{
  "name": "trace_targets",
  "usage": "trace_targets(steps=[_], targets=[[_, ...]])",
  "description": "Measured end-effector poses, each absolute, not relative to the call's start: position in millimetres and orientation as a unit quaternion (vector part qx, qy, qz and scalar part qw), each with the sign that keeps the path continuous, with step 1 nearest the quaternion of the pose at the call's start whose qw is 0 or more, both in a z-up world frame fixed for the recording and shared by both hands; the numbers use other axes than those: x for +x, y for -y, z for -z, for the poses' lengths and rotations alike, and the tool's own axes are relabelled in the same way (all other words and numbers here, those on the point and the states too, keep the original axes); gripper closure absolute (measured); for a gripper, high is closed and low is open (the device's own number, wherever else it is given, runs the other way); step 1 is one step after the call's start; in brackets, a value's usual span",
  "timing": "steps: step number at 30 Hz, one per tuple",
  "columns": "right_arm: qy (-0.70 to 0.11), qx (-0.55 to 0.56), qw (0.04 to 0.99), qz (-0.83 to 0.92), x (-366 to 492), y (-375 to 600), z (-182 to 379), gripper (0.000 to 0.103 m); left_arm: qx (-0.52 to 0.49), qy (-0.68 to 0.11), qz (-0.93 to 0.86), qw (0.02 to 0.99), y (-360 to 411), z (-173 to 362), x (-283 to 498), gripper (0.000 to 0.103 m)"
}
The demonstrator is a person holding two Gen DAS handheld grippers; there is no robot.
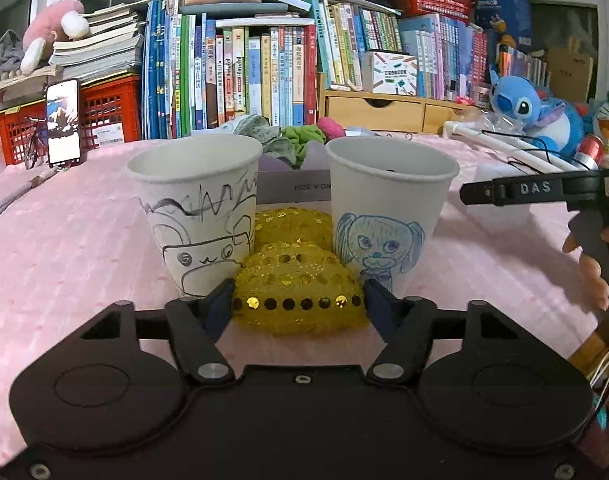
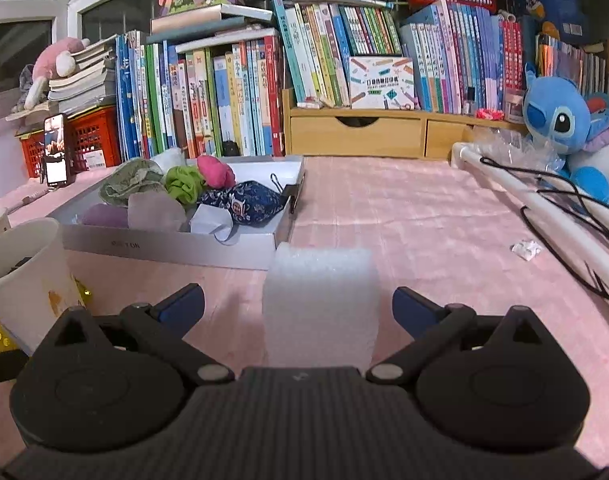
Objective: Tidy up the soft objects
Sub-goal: 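Grasp the yellow sequin pouch with the left tool while the right tool grasps the white foam block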
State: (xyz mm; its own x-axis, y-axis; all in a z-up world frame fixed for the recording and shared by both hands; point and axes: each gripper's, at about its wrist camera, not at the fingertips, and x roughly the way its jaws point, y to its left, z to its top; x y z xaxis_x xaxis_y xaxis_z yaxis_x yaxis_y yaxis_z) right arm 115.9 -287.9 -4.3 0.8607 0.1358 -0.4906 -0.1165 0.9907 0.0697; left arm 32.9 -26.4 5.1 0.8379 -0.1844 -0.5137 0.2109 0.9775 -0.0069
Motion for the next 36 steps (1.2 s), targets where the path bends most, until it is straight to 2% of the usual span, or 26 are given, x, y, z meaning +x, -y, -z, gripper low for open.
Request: trace_targets(steps=[1, 4, 6, 8, 13, 16, 19, 20, 29, 31, 36], targets=[[-0.258, 0.025, 0.963, -0.069, 116.6, 288.4, 4.8, 0.003, 0.028, -0.266, 0.104, 0.958, 26.4, -5.6, 31.3, 0.044], [-0.261, 0.035, 0.962, -0.071, 116.9, 288.7, 6.0, 0.014, 0.036, -0.265, 0.111, 0.957, 24.7, -9.2, 25.9, 0.047], [-0.261, 0.034, 0.962, -0.069, 116.4, 287.3, 5.7, 0.034, 0.039, -0.268, 0.118, 0.955, 21.5, -12.4, 21.6, 0.048], [-0.259, 0.026, 0.963, -0.064, 114.2, 285.1, 4.5, 0.046, 0.035, -0.272, 0.124, 0.954, 16.5, -16.7, 16.6, 0.049], [-0.251, 0.018, 0.964, -0.089, 99.9, 279.3, -0.7, 0.046, 0.034, -0.275, 0.133, 0.952, 4.5, -25.5, 2.4, 0.044], [-0.243, 0.001, 0.965, -0.103, 86.8, 270.5, -3.6, 0.045, 0.043, -0.273, 0.138, 0.951, 2.5, -26.4, -6.0, 0.036], [-0.242, 0.000, 0.964, -0.111, 77.8, 265.6, -5.3, 0.044, 0.047, -0.265, 0.137, 0.954, 4.0, -25.5, -11.3, 0.023], [-0.242, 0.001, 0.964, -0.112, 75.3, 265.1, -4.9, 0.044, 0.047, -0.260, 0.134, 0.955, 4.8, -24.7, -11.5, 0.022], [-0.253, 0.013, 0.961, -0.109, 68.0, 265.6, 2.3, 0.040, 0.038, -0.252, 0.119, 0.960, 12.9, -15.0, 13.0, 0.022], [-0.253, 0.014, 0.961, -0.109, 66.5, 265.6, 4.0, 0.033, 0.028, -0.258, 0.116, 0.959, 13.2, -10.8, 18.6, 0.024], [-0.254, 0.015, 0.961, -0.108, 66.1, 264.5, 6.5, 0.029, 0.005, -0.273, 0.116, 0.955, 11.0, -4.8, 25.9, 0.042]])
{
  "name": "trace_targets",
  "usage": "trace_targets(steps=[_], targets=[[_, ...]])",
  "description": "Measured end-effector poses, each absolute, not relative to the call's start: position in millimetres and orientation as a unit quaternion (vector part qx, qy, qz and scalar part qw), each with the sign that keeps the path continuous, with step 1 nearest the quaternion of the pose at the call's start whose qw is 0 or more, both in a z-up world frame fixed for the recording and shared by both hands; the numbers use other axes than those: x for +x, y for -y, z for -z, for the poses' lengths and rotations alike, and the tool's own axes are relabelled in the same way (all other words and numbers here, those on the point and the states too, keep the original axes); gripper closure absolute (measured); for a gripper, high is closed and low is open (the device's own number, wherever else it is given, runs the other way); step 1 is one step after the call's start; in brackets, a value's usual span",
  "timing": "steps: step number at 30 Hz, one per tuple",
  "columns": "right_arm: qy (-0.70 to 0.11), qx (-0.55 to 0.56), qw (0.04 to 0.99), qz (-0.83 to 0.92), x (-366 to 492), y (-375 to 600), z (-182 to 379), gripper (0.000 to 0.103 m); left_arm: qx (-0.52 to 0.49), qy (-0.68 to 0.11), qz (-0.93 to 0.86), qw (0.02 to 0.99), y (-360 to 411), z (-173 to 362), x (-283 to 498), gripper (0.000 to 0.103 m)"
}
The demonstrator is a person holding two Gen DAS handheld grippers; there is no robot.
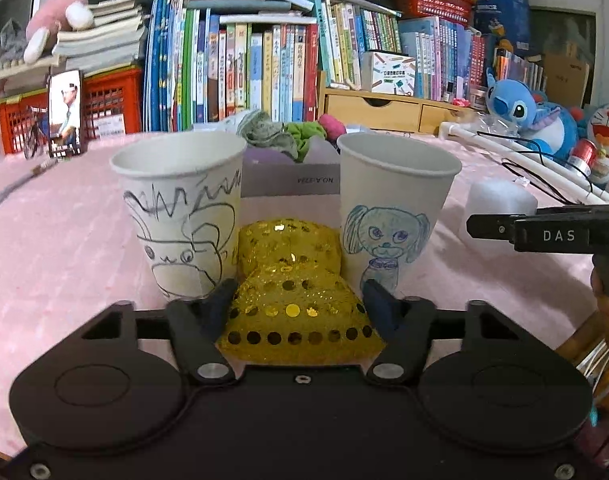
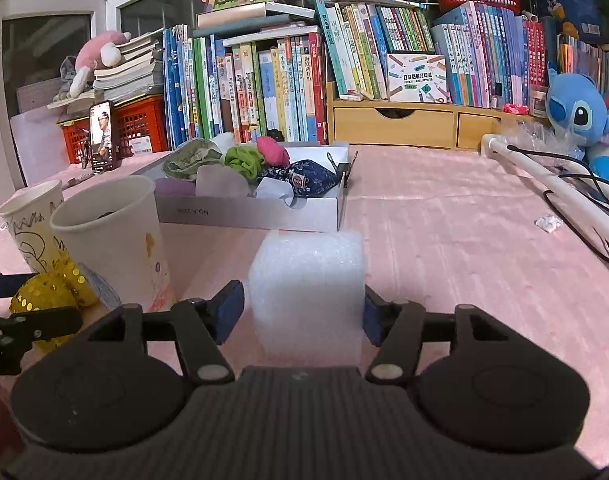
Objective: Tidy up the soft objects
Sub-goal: 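Grasp the yellow sequin pouch with the left tool while the right tool grasps the white foam block, then carry the sequin pouch and foam block toward the gray tray with both tools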
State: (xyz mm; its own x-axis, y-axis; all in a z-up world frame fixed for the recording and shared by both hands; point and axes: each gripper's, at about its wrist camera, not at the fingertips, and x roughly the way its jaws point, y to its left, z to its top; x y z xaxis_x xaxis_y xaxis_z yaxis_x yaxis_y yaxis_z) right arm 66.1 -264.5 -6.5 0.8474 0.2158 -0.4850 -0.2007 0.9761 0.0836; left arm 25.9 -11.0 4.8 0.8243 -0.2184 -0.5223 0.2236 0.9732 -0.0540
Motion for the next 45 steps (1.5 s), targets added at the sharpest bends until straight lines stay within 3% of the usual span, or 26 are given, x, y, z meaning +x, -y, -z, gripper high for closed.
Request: trace_targets(steps=[4, 9, 45], targets=[[-0.254, 0.018, 0.961, -0.108, 66.4, 264.2, 7.6, 0.028, 0.013, -0.269, 0.115, 0.956, 11.3, -5.7, 23.4, 0.050], [-0.251, 0.018, 0.962, -0.106, 66.9, 263.5, 6.3, 0.047, 0.012, -0.262, 0.117, 0.958, 12.3, -12.0, 18.8, 0.054], [-0.199, 0.031, 0.971, -0.130, 62.3, 253.7, -22.6, 0.047, -0.006, -0.203, 0.129, 0.971, 1.3, -78.3, 12.9, 0.055]])
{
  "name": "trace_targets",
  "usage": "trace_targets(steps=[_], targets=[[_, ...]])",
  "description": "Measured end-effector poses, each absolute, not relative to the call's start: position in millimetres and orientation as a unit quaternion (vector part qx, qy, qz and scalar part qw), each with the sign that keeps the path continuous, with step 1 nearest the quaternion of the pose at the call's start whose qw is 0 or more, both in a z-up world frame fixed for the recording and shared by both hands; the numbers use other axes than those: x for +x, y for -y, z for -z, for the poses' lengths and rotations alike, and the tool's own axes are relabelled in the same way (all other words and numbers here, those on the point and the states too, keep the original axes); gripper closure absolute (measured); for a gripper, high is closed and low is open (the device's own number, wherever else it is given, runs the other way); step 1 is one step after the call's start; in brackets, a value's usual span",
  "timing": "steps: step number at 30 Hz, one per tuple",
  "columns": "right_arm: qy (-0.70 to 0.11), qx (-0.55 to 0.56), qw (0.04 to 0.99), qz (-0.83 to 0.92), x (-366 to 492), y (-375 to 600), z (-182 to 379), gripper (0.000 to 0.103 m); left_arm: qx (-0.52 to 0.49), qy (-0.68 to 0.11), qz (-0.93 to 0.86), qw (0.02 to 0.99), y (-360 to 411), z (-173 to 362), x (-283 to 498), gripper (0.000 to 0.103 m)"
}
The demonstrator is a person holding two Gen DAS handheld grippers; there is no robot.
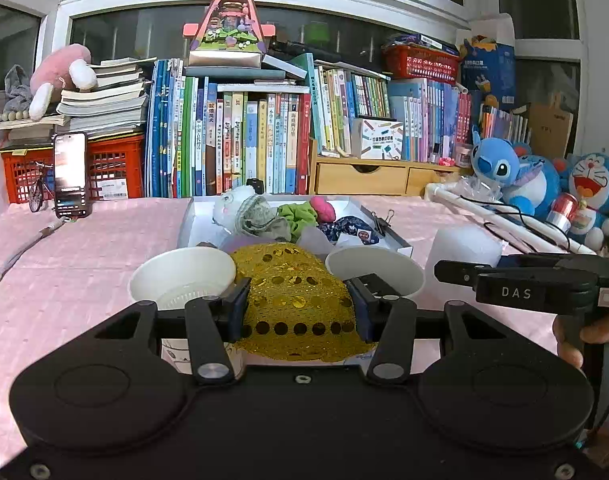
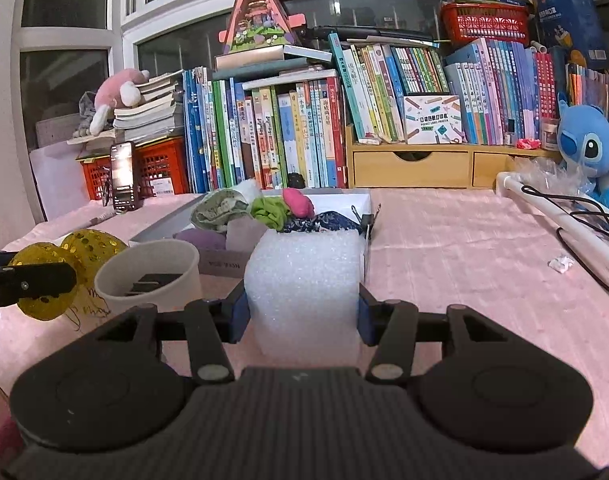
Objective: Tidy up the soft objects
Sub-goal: 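Carry the sequin pouch and foam block toward the gray tray with both tools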
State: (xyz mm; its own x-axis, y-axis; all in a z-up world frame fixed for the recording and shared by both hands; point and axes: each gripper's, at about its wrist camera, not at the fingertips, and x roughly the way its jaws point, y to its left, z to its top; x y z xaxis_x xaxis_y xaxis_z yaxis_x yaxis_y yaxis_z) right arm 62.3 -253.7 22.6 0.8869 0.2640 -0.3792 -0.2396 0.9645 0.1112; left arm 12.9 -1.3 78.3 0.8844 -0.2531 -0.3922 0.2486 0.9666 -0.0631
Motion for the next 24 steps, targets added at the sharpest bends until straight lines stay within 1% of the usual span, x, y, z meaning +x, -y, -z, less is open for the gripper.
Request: trace_targets(steps=[11, 19, 24], targets=[[-0.194, 0.031, 0.972, -0.130, 65.5, 251.3, -26.7, 0.047, -0.015, -0.203, 0.132, 0.970, -1.8, -83.6, 18.3, 0.055], [-0.193, 0.031, 0.972, -0.131, 66.5, 250.3, -27.5, 0.047, -0.020, -0.195, 0.126, 0.972, 0.4, -89.8, 34.7, 0.055], [-0.193, 0.030, 0.972, -0.133, 68.2, 249.9, -28.5, 0.047, -0.025, -0.205, 0.127, 0.970, 1.0, -90.4, 48.6, 0.055]])
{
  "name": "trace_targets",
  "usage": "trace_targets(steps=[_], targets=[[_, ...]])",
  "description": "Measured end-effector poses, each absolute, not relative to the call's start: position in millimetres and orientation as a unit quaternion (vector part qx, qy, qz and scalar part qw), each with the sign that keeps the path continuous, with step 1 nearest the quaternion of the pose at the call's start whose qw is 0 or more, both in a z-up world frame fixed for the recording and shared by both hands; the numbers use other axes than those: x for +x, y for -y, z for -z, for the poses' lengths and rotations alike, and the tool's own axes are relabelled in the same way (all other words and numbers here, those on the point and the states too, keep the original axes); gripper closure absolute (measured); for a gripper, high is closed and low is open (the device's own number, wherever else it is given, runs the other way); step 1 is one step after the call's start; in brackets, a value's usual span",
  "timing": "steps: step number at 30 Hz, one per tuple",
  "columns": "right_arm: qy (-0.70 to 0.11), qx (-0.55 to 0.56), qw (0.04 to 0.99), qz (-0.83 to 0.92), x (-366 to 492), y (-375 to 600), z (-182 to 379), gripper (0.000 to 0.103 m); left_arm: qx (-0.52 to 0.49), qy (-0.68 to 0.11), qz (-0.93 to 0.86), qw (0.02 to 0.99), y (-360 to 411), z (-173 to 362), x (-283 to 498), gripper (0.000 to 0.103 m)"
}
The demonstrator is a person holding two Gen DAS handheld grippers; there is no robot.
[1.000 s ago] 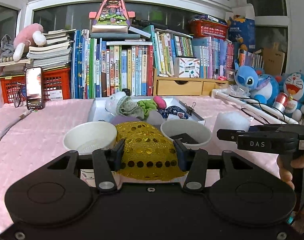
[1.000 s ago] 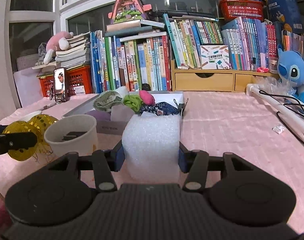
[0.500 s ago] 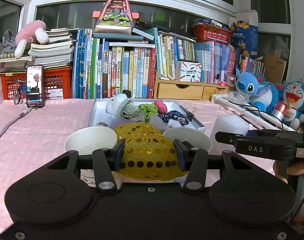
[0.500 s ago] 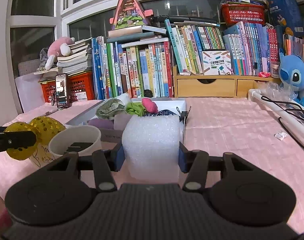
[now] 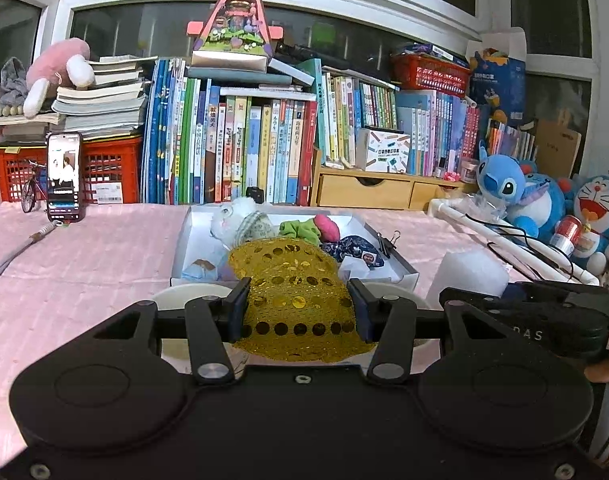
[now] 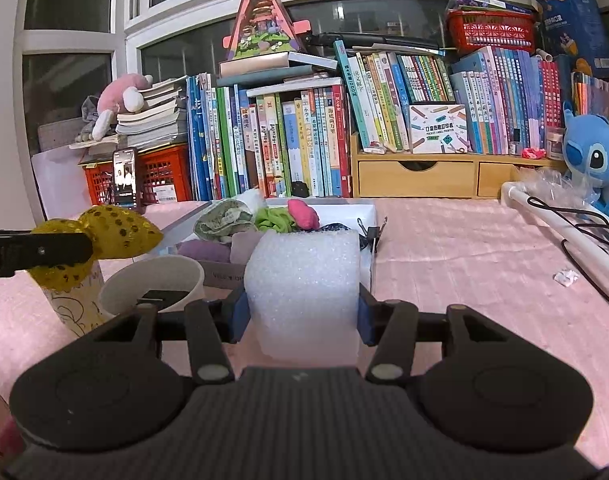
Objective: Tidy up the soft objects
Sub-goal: 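Carry the sequin pouch and foam block toward the gray tray with both tools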
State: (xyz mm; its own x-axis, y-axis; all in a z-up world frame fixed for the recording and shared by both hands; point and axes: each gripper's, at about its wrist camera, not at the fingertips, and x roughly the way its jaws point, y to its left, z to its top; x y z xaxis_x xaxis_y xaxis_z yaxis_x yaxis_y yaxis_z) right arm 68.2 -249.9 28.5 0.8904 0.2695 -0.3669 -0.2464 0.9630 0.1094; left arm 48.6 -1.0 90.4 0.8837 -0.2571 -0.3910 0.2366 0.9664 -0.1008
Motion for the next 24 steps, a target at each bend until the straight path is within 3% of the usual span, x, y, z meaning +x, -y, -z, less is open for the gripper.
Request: trace_targets(steps=[24], targets=[[-0.193, 0.039, 0.970, -0.143, 89.2, 248.5, -39.5, 0.047, -0.047, -0.218, 0.108, 0.969, -27.4, -109.2, 91.1, 0.055]])
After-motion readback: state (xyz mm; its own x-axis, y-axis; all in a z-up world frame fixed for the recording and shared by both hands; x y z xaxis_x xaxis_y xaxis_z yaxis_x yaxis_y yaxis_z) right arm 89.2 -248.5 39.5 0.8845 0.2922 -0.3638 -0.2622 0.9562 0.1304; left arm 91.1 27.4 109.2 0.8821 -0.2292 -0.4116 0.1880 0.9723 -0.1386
